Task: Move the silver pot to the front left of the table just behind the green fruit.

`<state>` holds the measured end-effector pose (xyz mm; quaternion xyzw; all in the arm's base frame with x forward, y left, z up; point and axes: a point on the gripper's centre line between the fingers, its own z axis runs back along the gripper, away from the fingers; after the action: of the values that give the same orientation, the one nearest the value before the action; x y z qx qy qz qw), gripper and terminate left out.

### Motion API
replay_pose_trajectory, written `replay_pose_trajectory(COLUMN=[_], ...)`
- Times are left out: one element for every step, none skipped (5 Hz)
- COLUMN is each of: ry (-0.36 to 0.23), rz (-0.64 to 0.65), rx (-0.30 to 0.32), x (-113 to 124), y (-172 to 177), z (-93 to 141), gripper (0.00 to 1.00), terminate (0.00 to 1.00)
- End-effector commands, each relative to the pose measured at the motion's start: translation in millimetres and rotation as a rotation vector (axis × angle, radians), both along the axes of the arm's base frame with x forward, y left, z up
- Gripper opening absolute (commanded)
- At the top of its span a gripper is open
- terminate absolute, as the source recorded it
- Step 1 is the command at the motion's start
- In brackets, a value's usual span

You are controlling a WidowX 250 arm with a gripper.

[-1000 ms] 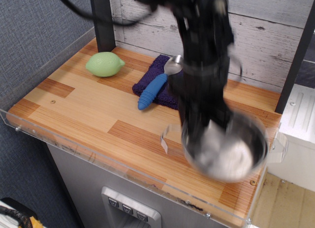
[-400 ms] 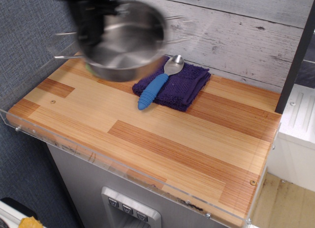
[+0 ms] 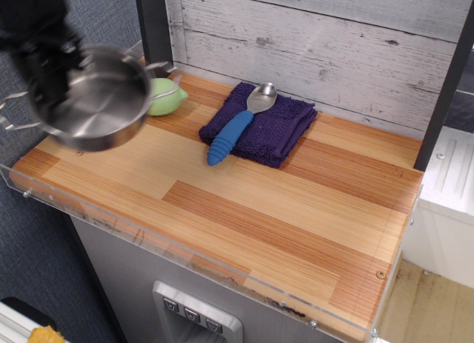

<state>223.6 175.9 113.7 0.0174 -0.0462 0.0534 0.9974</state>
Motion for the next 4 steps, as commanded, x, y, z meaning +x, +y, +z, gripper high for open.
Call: replay_pose_trajectory(ry=[0.022, 0.038, 0.048, -0.003], rz=[0.09, 0.097, 0.047, -0.043], rx=[0.099, 0.08, 0.041, 0.07], x=[4, 9, 11, 10], y=[98, 123, 109, 77], z=[-27, -42, -54, -42], gripper=[0.0, 0.0, 0.0, 0.0], terminate=[0.0, 0.0, 0.0, 0.0])
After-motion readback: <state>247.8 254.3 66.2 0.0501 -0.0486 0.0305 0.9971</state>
